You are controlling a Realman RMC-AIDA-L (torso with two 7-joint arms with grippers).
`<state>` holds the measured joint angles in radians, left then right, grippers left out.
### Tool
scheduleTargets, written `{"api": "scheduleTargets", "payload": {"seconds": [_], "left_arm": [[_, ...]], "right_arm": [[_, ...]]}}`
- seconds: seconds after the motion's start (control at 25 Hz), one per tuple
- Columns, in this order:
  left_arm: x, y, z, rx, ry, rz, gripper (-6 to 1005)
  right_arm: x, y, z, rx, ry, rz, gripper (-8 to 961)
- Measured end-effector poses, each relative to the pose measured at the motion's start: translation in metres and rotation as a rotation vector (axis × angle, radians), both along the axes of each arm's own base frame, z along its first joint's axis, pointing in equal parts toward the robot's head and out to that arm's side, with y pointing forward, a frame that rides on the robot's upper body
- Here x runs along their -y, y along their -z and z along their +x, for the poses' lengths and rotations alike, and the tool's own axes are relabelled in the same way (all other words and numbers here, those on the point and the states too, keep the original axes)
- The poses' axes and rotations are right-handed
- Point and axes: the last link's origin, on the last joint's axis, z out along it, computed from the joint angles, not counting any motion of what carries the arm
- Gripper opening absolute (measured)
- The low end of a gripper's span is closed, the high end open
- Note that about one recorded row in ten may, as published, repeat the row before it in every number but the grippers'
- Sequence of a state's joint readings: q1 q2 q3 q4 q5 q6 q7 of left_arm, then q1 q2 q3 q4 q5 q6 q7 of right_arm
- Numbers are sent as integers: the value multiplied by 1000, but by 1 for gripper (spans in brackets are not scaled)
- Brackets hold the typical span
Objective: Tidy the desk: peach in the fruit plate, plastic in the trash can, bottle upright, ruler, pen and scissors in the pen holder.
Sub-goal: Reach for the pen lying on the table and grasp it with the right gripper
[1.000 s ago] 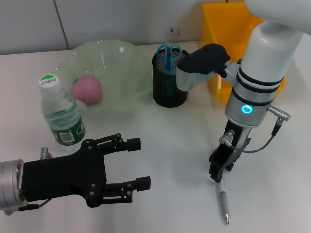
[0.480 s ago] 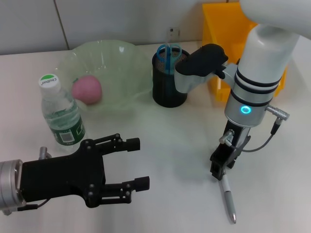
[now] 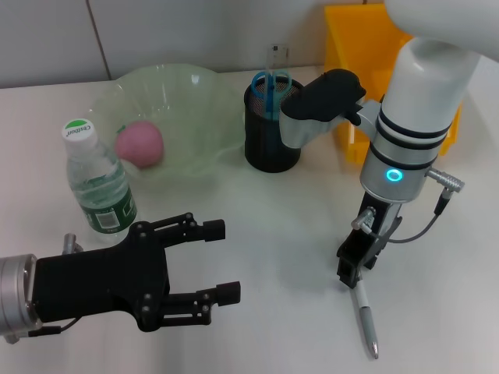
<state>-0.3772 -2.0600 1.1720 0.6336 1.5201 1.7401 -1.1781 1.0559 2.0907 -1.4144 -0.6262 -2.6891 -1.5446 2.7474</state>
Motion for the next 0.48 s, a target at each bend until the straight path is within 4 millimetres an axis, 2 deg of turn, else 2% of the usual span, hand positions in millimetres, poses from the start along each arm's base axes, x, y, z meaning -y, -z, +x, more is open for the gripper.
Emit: {"api": "scheduleTargets", "payload": {"seconds": [0.48], "left_arm": [[-1, 1, 1, 1, 3, 0, 813]], "right_arm": [[1, 1, 1, 12, -8, -10, 414]]}}
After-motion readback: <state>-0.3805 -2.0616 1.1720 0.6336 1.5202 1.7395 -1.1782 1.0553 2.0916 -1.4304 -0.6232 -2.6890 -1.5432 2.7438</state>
